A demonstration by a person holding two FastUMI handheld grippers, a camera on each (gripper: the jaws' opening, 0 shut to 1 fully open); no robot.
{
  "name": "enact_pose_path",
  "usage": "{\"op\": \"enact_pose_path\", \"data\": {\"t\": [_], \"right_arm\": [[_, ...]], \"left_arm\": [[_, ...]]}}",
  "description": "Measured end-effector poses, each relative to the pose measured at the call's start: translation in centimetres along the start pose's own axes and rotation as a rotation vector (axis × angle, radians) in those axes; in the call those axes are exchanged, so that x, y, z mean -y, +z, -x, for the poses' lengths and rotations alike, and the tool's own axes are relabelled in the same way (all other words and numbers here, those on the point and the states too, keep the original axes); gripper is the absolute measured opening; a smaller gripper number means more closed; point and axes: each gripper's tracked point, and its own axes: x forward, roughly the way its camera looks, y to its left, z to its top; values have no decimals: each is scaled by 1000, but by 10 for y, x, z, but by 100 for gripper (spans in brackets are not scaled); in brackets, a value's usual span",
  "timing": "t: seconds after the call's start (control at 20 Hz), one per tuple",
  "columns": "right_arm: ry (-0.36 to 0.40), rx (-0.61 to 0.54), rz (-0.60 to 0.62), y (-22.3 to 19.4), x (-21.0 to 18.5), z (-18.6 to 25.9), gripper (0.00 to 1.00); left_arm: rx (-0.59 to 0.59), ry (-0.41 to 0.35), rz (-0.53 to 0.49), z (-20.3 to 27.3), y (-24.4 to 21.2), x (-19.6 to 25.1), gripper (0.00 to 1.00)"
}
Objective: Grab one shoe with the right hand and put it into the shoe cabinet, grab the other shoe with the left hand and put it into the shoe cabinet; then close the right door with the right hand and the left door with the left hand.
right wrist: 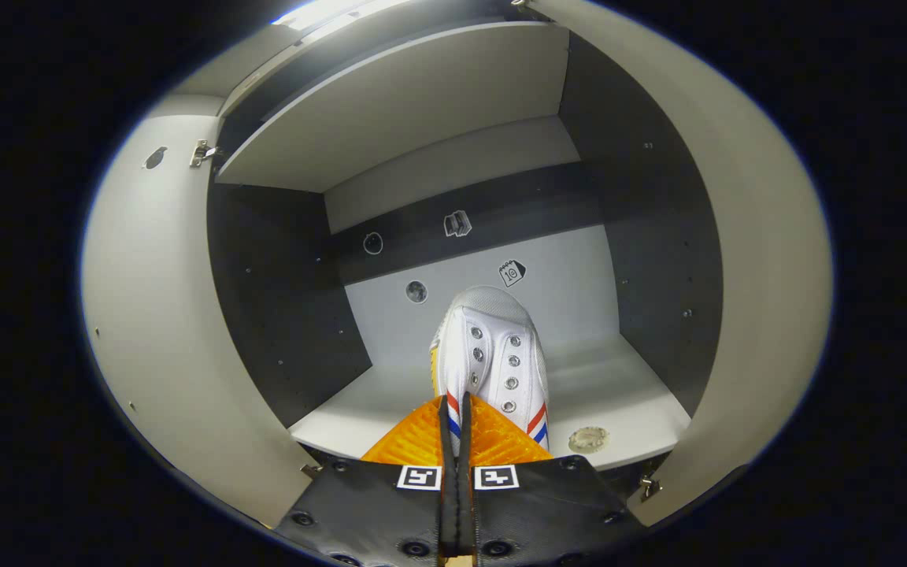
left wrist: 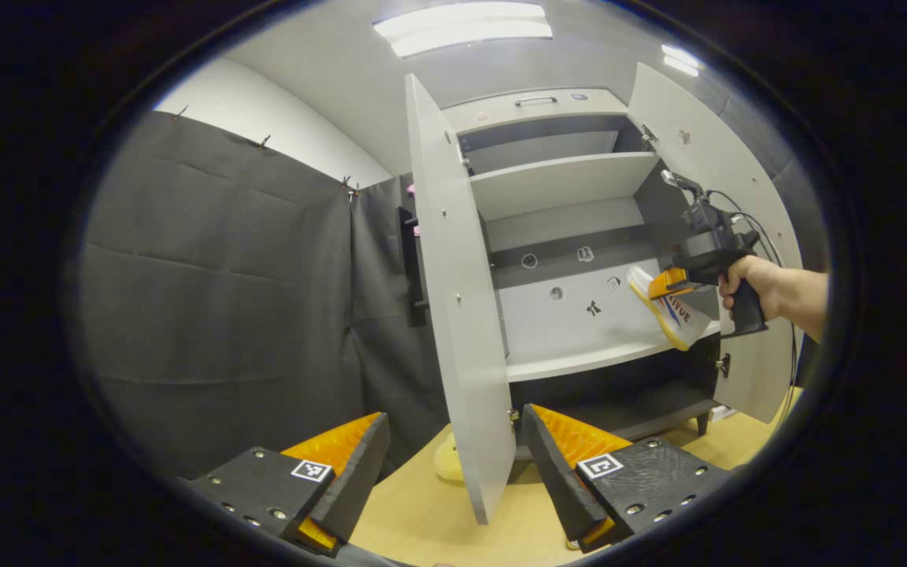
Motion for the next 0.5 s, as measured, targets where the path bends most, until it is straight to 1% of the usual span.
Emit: {"op": "enact_pose_path", "data": {"t": [0.05, 0.1, 0.2, 0.3, 0.35, 0.4, 0.45, 0.5], "right_arm": [[-8, 0, -8, 4, 2, -9, 1], [-21, 4, -12, 9, 6, -19, 1], [-57, 3, -7, 13, 16, -40, 1], [-93, -13, 2, 14, 26, -58, 1], [-108, -27, 4, 12, 29, -66, 1], [-118, -35, -1, 10, 31, -73, 1], [-131, -47, -3, 8, 35, -78, 1], [-146, -55, -4, 6, 38, -82, 1]], "left_arm": [[0, 8, -3, 0, 0, -2, 96], [-1, 15, -4, 1, 0, -4, 99], [-13, 24, -2, 1, -4, -7, 99], [-30, 32, -4, 1, -10, -10, 99], [-36, 34, -4, 2, -12, -11, 97], [-39, 36, -3, 1, -13, -11, 99], [-40, 37, -4, 1, -13, -11, 97], [-40, 38, -4, 1, -12, -10, 99]]}}
